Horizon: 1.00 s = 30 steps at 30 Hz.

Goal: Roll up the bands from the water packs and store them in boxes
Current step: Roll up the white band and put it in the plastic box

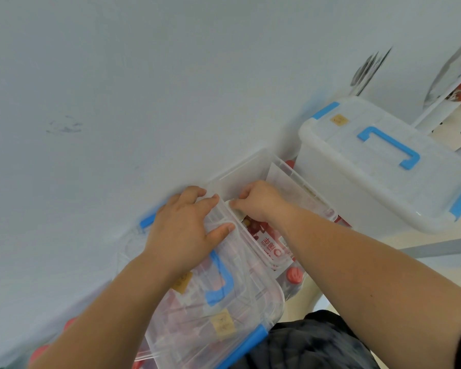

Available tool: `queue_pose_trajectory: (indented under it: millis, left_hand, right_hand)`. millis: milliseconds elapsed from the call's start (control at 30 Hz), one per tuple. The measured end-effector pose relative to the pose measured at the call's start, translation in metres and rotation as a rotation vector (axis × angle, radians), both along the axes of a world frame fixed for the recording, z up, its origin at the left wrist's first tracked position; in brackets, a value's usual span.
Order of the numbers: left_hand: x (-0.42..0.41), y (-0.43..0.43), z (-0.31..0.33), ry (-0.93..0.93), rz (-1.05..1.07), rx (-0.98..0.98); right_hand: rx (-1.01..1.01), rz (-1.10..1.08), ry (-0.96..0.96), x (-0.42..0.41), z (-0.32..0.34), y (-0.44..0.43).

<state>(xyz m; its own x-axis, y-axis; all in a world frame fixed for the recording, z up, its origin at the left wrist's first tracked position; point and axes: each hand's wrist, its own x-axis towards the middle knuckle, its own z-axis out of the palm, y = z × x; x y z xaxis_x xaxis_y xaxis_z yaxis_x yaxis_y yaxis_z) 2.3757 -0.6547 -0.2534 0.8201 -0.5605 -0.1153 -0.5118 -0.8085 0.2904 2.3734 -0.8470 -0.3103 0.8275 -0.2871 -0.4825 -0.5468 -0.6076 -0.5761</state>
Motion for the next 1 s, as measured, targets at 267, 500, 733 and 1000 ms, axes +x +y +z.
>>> queue_pose_trajectory:
  millis: [267,500,733,1000]
  left_hand:
    - [0.0,-0.001,0.008,0.028,-0.02,0.034]
    - [-0.003,0.012,0.021,-0.005,-0.008,0.019]
    - [-0.033,0.053,0.037,-0.073,0.095,0.101]
    - [-0.075,0.077,0.027,-0.007,0.138,0.204]
  right_hand:
    - [-0.089,-0.048,-0.096,0.002,0.018,0.002]
    - [-0.126,0.015,-0.4,-0.038,0.086,0.019]
    - [-0.291,0.295,-0.29,-0.097,0.093,0.042]
    - [-0.46,0.727,-0.235,-0.093,0.091,0.069]
